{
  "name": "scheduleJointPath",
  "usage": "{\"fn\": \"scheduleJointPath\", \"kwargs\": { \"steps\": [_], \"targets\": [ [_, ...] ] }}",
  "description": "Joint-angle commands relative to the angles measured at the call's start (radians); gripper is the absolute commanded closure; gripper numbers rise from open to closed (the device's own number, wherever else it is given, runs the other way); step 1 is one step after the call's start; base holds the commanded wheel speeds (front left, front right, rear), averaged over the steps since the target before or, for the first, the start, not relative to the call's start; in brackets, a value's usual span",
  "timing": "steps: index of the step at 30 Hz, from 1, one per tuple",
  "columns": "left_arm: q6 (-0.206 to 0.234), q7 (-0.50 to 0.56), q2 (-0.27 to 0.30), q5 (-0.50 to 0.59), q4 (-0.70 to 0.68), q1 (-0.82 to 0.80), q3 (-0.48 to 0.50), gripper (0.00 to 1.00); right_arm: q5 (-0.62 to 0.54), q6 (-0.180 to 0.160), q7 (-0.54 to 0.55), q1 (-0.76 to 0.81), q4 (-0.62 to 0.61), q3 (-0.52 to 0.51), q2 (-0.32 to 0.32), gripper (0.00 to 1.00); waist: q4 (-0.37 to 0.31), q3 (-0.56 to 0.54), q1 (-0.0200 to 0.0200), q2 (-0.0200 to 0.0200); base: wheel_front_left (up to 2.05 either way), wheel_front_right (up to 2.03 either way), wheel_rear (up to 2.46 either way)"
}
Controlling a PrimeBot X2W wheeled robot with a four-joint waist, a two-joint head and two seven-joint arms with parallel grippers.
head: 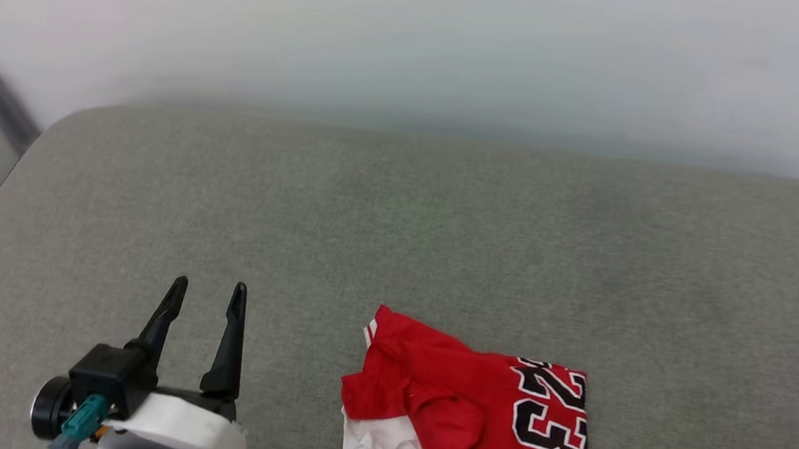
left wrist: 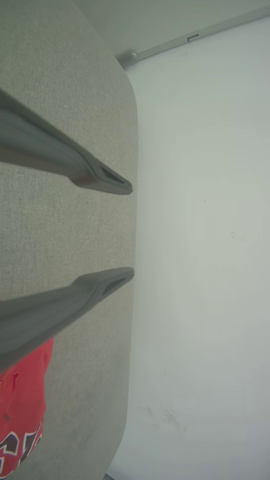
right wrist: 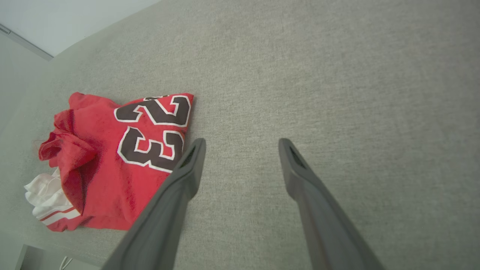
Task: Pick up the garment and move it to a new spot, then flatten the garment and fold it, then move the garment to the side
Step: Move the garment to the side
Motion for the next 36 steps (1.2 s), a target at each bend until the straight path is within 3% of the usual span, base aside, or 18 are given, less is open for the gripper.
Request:
{"fn": "scheduleJointPath", "kwargs": {
  "steps": [1,7,16,17,18,19,30,36],
  "targets": [
    [-0.011,-0.005,-0.009,0.01,-0.006,-0.024,0.005,0.0,0.031,0.0,0.032,-0.012,0.012,0.01,-0.01,0.0,0.038,0.042,0.0,-0.0001,0.0,0.0,0.0],
    [-0.048,-0.004,-0.044,0.025,0.003,-0.065,0.016,0.0,0.156,0.0,0.119,-0.083,0.063,0.083,-0.017,0.0,0.09,0.113,0.0,-0.0001,0.0,0.0,0.0],
    [-0.097,-0.004,-0.079,0.06,0.036,-0.098,0.041,0.0,0.265,0.0,0.144,-0.163,0.189,0.199,-0.03,0.0,0.125,0.169,0.0,-0.0001,0.0,0.0,0.0],
    [-0.101,-0.004,-0.083,0.064,0.039,-0.1,0.045,0.0,0.273,-0.001,0.146,-0.166,0.198,0.209,-0.034,0.07,0.126,0.171,0.0,-0.0001,0.0,0.0,0.0],
    [-0.104,-0.004,-0.086,0.065,0.042,-0.102,0.048,0.0,0.278,-0.001,0.144,-0.168,0.205,0.218,-0.037,0.65,0.127,0.172,0.0,-0.0001,0.0,0.0,0.0],
    [-0.108,-0.004,-0.087,0.069,0.045,-0.103,0.052,0.0,0.285,-0.001,0.14,-0.171,0.21,0.225,-0.038,1.0,0.128,0.172,0.0,-0.0001,0.0,0.0,0.0],
    [-0.13,-0.004,-0.096,0.091,0.071,-0.076,0.085,0.0,0.225,0.0,0.073,-0.225,0.155,0.319,-0.115,1.0,0.081,0.115,0.0,-0.0001,0.0,0.0,0.0],
    [-0.132,-0.004,-0.09,0.098,0.058,-0.04,0.086,0.0,0.1,0.0,0.102,-0.26,0.067,0.416,-0.242,1.0,-0.006,0.073,0.0,-0.0001,0.0,0.0,0.0]
  ]
}}
